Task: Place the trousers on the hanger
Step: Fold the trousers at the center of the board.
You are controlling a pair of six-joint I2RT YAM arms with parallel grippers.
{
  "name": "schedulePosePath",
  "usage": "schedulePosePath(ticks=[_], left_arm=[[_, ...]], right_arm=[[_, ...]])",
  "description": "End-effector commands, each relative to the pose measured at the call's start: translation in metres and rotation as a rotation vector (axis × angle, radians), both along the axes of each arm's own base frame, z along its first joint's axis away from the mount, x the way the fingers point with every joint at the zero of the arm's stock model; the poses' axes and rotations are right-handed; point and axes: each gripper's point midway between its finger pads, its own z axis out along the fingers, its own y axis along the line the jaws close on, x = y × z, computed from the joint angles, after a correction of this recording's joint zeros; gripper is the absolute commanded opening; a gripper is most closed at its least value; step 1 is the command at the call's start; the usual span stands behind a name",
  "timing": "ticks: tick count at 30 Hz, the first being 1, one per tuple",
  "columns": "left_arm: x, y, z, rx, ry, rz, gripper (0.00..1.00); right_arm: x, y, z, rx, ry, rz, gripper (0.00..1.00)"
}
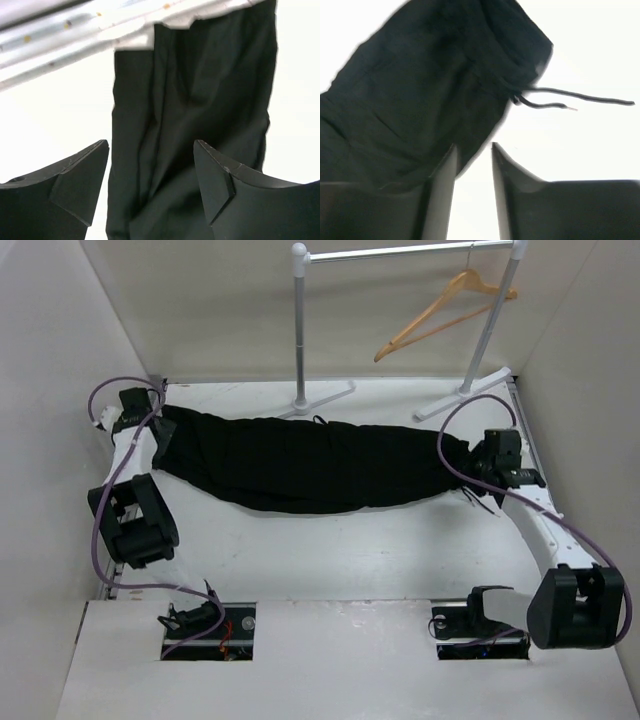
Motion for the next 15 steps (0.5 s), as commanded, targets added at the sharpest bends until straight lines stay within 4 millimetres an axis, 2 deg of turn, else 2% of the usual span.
schedulePosePath(ticks=[1,3,5,9,12,15], left_arm=[[0.002,-0.021,-0.03,-0.086,-0.053,-0.066,0.69],[0.006,-0.029,-0.039,-0.124,-0.078,-0.098,0.72],[0.01,-0.028,-0.046,-0.14,-0.09,-0.104,0.72],[0.011,-0.023,-0.066,-0.159,-0.057,-0.083,0.71],[0.003,-0.016,-0.078,-0.154,-0.028,-0.046,0.66],[-0.009,-0.006,-0.087,-0.122,0.013,0.002,0.55]], right_arm=[[-0.01,0.004,-0.014,0.089,0.002,-0.003,0.53],[-0.014,0.001,-0.026,0.113,0.021,-0.014,0.65],[-0.01,-0.002,-0.036,0.144,0.026,-0.02,0.71],[0.015,-0.011,-0.036,0.196,-0.025,-0.058,0.73],[0.036,-0.018,-0.034,0.213,-0.073,-0.078,0.73],[0.043,-0.025,-0.057,0.237,-0.03,-0.125,0.73]])
